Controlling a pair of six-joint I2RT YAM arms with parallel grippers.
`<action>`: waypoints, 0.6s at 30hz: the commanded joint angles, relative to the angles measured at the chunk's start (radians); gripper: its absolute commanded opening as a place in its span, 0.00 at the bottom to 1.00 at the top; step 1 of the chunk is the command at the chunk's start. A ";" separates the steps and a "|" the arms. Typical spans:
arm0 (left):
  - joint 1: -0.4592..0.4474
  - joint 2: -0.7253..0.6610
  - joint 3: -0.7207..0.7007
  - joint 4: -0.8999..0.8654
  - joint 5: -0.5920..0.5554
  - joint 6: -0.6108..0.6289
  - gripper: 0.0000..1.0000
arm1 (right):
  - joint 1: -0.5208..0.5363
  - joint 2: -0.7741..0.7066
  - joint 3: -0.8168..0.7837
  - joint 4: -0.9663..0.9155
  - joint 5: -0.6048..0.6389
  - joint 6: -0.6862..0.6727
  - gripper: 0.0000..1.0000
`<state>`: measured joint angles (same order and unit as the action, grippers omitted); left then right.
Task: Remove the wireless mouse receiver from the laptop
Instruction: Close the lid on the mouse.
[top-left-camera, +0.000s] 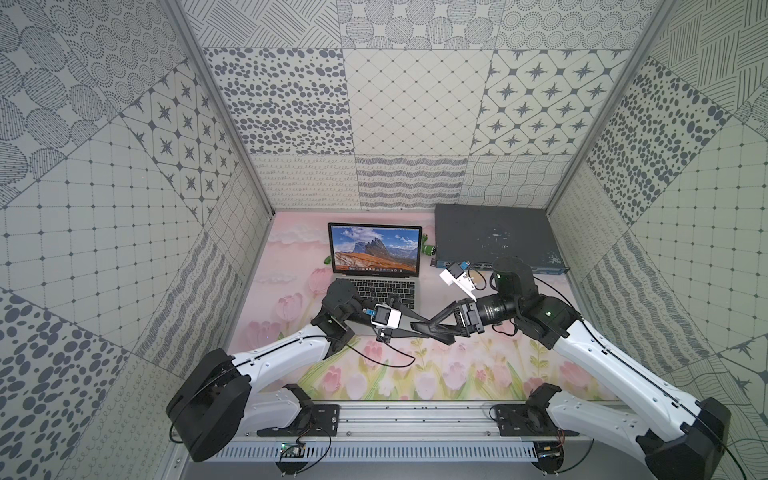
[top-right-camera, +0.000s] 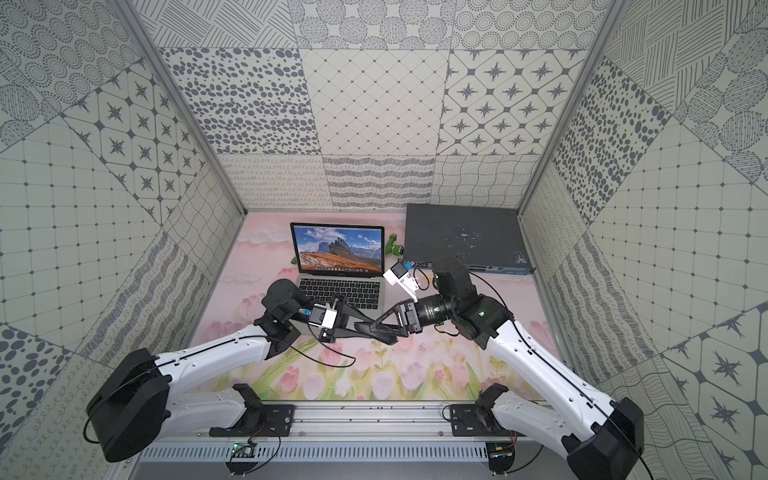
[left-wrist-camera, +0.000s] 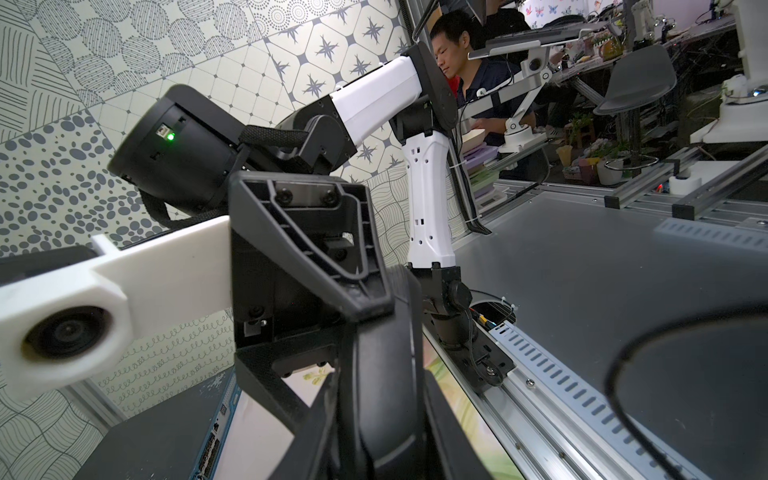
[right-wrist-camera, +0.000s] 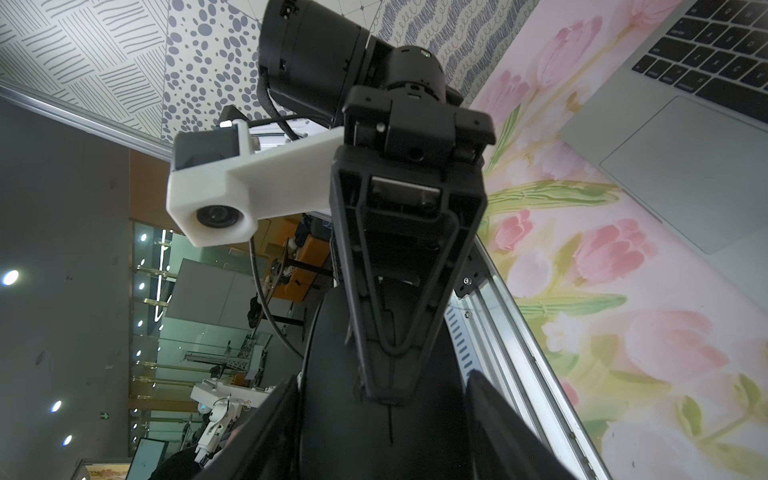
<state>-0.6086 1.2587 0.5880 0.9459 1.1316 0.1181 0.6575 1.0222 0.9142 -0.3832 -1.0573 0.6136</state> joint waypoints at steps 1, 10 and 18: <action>0.003 0.002 0.015 0.044 -0.084 0.008 0.22 | 0.031 0.011 -0.016 0.027 -0.069 0.008 0.59; 0.002 -0.002 0.012 0.032 -0.099 0.015 0.24 | 0.036 0.018 -0.003 0.030 -0.068 0.014 0.52; 0.003 -0.008 0.012 0.016 -0.100 0.027 0.23 | 0.036 0.003 -0.009 0.029 -0.075 0.012 0.77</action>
<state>-0.6098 1.2572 0.5877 0.9260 1.1328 0.1204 0.6731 1.0348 0.9142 -0.3401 -1.0683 0.6170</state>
